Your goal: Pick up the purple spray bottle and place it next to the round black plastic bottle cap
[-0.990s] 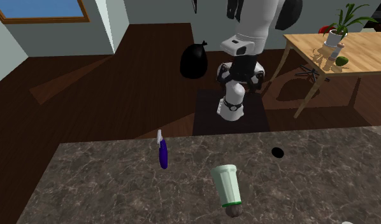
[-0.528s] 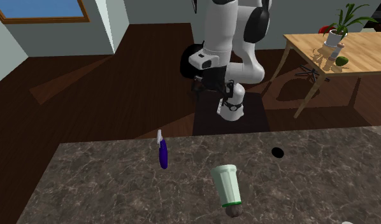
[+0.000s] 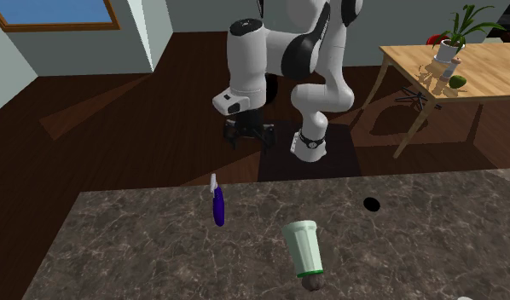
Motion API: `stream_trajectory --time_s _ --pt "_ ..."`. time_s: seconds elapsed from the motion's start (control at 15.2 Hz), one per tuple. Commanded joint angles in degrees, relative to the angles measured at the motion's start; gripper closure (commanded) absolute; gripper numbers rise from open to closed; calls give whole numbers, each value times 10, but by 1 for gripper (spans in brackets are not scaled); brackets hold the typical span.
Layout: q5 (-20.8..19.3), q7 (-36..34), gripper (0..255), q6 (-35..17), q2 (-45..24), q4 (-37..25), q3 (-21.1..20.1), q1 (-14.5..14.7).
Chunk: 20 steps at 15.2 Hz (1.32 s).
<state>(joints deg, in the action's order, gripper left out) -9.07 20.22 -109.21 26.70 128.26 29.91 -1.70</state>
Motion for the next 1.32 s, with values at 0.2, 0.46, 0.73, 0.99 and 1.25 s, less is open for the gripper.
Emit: stream_trajectory --time_s 0.2,0.46,0.73,0.99,1.25 --pt "39 101 0 -34 -96 -49 78 15" --pt "108 199 0 -50 -198 -103 141 26" --pt "158 253 0 -66 -259 -123 160 21" --pt "171 262 0 -94 -273 -103 160 21" --pt "177 267 0 -105 -279 -96 160 21"
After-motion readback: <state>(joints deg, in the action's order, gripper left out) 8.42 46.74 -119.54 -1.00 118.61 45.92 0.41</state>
